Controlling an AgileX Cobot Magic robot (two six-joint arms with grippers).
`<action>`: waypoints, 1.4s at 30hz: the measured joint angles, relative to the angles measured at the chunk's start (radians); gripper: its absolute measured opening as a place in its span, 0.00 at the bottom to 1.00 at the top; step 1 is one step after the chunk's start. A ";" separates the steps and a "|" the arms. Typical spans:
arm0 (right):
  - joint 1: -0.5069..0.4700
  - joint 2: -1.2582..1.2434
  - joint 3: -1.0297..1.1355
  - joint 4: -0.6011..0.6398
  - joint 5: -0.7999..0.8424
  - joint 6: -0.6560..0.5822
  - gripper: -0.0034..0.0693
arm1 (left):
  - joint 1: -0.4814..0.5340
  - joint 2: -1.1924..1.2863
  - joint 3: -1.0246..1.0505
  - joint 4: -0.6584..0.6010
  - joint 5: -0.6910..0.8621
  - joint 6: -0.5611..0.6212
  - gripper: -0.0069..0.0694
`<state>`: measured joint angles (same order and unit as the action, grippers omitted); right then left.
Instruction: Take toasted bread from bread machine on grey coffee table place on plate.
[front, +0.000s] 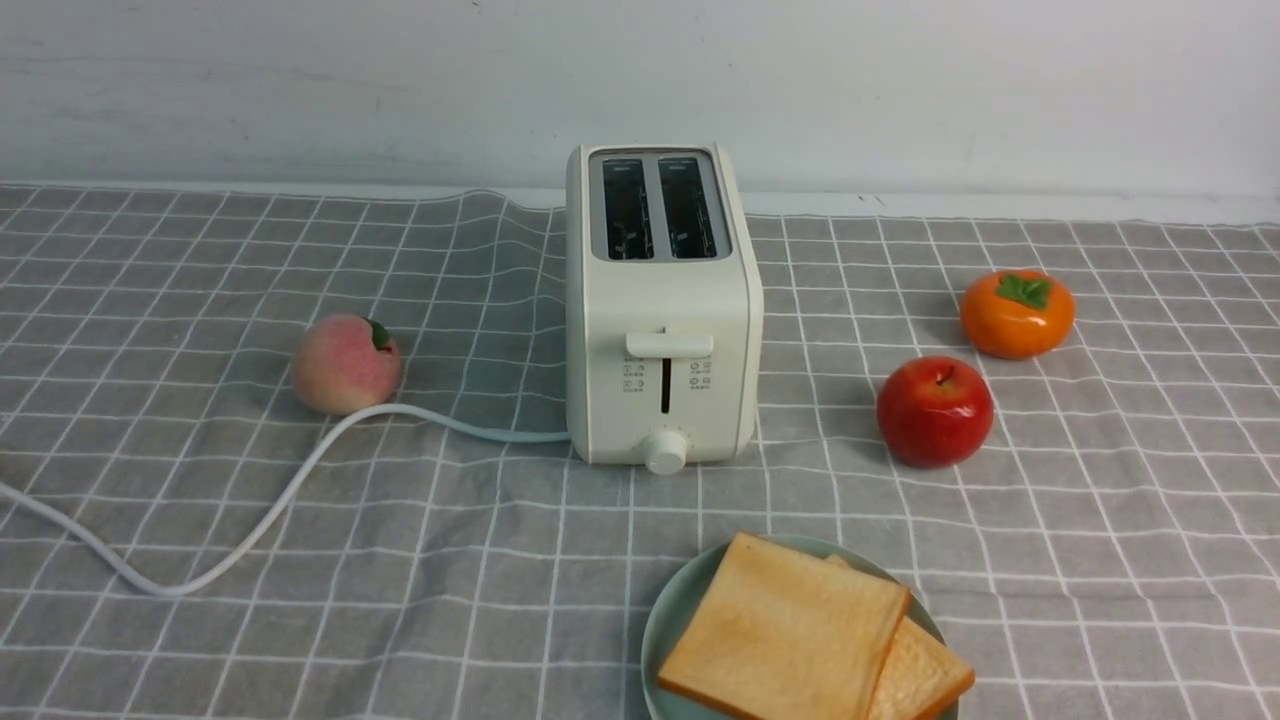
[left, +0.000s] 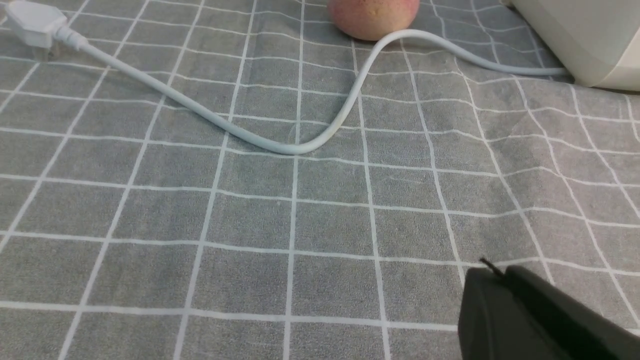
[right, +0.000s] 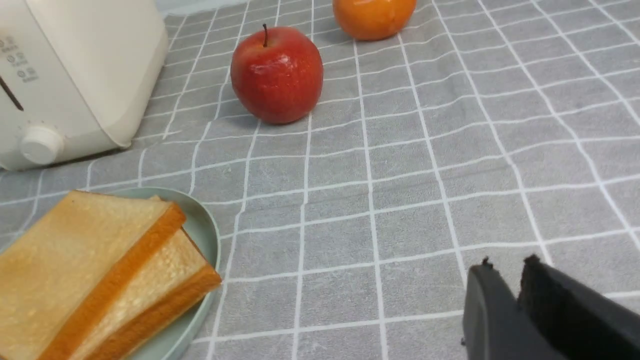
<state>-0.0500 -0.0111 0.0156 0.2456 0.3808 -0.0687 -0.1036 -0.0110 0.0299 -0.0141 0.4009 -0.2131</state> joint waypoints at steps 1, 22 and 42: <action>0.005 0.000 0.000 -0.010 -0.001 -0.010 0.19 | 0.000 0.000 0.000 0.000 0.000 0.000 0.11; 0.024 0.000 -0.001 -0.056 0.009 -0.043 0.22 | 0.000 0.000 0.000 0.000 0.000 -0.002 0.14; 0.024 0.000 -0.001 -0.122 0.010 -0.043 0.06 | 0.000 0.000 0.001 0.000 -0.001 -0.002 0.16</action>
<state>-0.0260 -0.0111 0.0141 0.1234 0.3905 -0.1112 -0.1036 -0.0110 0.0309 -0.0141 0.4002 -0.2154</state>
